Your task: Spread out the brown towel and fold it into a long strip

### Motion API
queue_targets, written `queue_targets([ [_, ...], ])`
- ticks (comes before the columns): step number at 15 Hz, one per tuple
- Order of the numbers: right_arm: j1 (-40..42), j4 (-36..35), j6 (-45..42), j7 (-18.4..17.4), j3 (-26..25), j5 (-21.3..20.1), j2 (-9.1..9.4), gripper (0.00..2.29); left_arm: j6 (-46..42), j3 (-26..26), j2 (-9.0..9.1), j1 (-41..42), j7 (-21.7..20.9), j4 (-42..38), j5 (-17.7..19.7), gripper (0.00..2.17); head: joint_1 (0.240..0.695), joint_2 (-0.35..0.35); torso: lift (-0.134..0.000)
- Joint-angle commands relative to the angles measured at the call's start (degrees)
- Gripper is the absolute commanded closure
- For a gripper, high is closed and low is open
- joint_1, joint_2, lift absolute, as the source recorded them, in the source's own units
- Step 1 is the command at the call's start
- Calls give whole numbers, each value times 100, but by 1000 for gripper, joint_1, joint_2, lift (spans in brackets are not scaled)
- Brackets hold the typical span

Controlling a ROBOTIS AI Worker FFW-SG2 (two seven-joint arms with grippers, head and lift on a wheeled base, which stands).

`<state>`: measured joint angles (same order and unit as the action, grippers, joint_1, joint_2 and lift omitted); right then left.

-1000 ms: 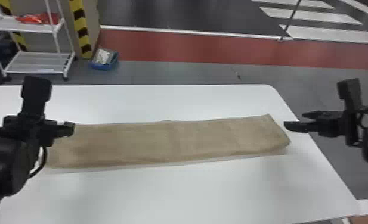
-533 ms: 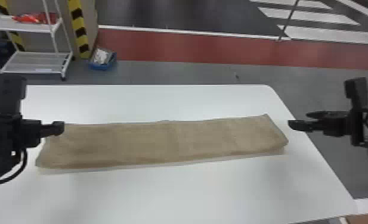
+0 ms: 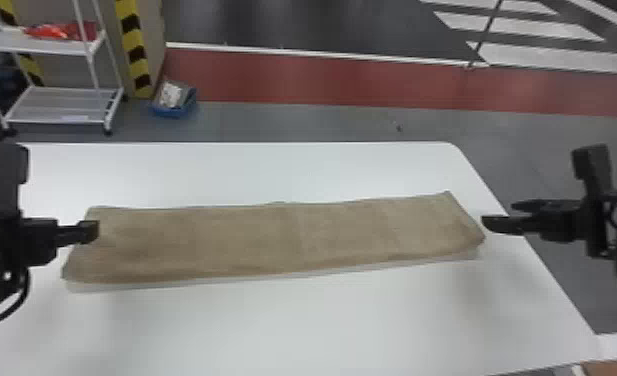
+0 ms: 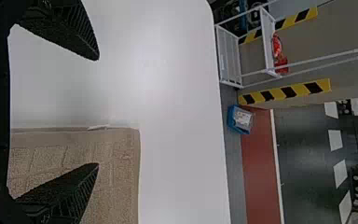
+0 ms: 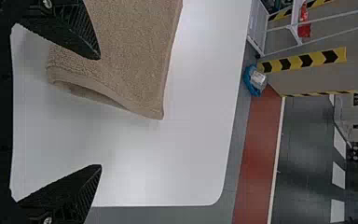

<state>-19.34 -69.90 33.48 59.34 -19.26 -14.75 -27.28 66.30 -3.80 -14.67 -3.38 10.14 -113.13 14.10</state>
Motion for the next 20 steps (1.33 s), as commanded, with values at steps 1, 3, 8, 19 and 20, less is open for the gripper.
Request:
queue_targets([
  [1, 10, 143, -117, 7, 10, 7, 12, 49, 46, -183, -1, 57, -91, 54, 111, 76, 695, -155, -125],
  [3, 10, 178, -135, 7, 19, 7, 3, 60, 46, -183, -1, 57, -117, 89, 120, 76, 695, -145, -125],
  [8, 1, 354, -434, -81, 89, -81, 3, 63, 28, -104, 8, -49, -161, 379, 137, 76, 695, -144, -125],
  [19, -17, 644, -768, -335, 116, -11, 39, 66, 81, -95, -45, -180, -302, 485, 208, 90, 695, -150, -125],
  [20, -8, 635, -785, -335, 98, -11, 39, 66, 81, -95, -54, -189, -302, 485, 234, 90, 695, -150, -125],
])
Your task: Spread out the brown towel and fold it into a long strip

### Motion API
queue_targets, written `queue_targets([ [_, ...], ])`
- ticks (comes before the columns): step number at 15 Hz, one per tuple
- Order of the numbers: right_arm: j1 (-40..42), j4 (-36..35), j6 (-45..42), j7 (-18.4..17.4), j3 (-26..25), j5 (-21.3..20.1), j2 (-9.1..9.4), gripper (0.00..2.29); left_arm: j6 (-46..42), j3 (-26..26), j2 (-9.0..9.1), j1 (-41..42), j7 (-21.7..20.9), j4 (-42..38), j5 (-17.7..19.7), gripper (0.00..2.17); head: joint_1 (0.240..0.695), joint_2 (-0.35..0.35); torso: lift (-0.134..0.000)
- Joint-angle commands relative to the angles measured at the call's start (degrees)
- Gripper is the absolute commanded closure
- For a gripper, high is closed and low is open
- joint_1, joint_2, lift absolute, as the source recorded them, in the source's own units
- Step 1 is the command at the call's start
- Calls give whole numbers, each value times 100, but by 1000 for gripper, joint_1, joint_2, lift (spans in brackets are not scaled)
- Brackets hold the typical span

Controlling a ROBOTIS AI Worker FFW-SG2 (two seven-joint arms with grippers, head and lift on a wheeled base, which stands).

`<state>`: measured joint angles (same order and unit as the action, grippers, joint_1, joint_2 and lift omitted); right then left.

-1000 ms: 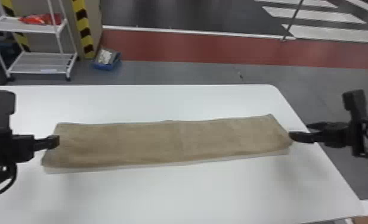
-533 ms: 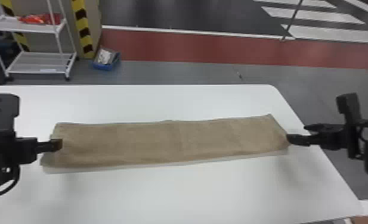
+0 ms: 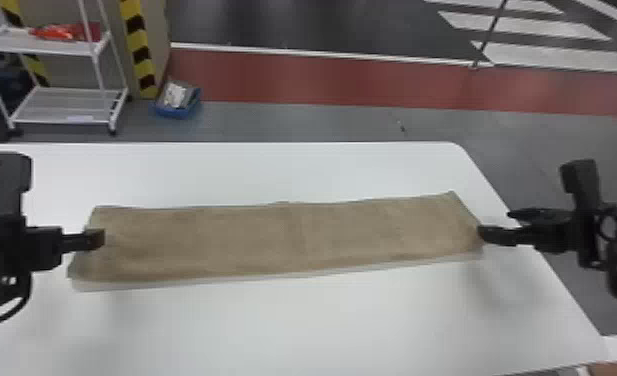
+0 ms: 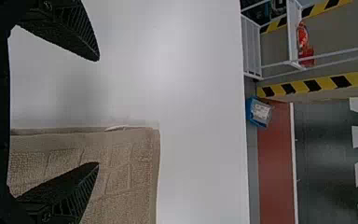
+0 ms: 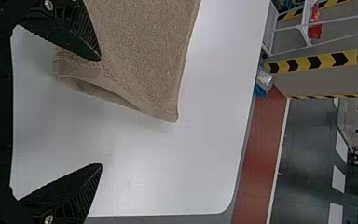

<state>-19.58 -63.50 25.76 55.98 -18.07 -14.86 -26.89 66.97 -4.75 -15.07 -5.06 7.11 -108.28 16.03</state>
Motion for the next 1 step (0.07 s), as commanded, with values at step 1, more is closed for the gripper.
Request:
queue_targets([
  [1, 15, -5, -13, 1, -39, 9, 0, 66, 32, 1, -13, -30, 1, -9, 49, 90, 695, -151, -125],
])
